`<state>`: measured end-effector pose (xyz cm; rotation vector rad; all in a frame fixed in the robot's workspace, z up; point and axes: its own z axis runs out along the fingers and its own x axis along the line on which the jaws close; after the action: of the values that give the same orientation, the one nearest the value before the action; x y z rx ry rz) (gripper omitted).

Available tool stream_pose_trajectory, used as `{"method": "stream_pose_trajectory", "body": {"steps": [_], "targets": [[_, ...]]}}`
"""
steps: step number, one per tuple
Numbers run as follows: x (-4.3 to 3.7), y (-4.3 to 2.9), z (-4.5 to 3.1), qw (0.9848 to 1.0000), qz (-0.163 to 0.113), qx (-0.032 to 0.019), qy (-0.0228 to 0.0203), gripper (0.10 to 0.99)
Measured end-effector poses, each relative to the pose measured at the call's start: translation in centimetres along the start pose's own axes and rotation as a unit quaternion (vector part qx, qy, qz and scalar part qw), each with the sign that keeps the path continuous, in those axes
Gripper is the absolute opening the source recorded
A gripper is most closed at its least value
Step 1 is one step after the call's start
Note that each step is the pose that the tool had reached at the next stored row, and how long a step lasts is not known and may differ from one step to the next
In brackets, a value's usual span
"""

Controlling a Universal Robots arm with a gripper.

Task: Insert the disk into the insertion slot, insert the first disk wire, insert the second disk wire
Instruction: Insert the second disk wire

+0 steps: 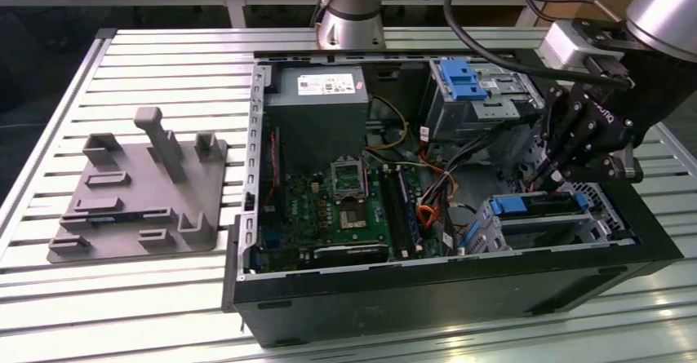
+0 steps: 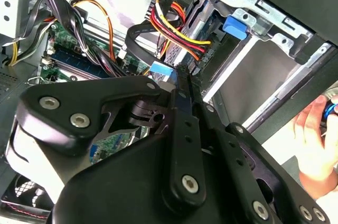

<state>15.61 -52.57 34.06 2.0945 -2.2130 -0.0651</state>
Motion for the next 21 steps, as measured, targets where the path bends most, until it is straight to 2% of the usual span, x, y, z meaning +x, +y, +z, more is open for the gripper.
{"method": "stream_pose_trajectory", "body": {"steps": [21], "targets": [[0.26,-0.17,0.1,1.0,0.0,0.0001,0.0018,0.145]]}}
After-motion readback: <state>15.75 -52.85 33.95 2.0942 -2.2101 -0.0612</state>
